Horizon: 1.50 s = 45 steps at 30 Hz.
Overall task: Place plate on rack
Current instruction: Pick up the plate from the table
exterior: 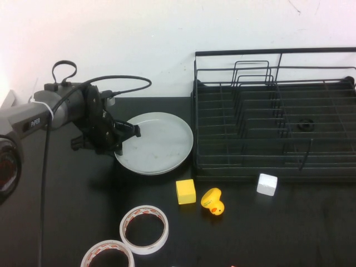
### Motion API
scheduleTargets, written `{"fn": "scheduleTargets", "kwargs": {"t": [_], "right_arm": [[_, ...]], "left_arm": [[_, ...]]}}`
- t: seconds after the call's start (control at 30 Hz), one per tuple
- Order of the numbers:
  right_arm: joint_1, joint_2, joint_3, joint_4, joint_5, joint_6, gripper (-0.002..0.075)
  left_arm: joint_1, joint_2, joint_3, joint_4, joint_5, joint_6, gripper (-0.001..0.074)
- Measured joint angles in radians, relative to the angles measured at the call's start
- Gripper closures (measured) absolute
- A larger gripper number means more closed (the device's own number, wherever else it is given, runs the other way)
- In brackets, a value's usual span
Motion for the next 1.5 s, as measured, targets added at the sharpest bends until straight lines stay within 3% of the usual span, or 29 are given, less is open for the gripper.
{"fn": "scheduleTargets", "kwargs": {"t": [0.27,0.7,1.1,1.5], "right_arm": [[0.0,0.0,0.0,0.068,0.004,0.0,0.0728],[0.0,0.0,0.004,0.316,0.019,0.0,0.0728],[0.0,0.0,0.004,0.459,0.019,0.0,0.0728],[0.0,0.0,0.004,0.506,0.002,-0.045,0.0728]], "left_arm": [[0.044,0.005,0.0,-0.15,-0.014,-0.007,0.0717],[0.185,0.033,0.004,-0.611,0.057,0.361,0.0732],[0.233,-0.019,0.008,-0.746,0.129,0.706,0.0732],[0.278,-0.252,0.01,-0.737,0.224,0.882,0.0732]]}}
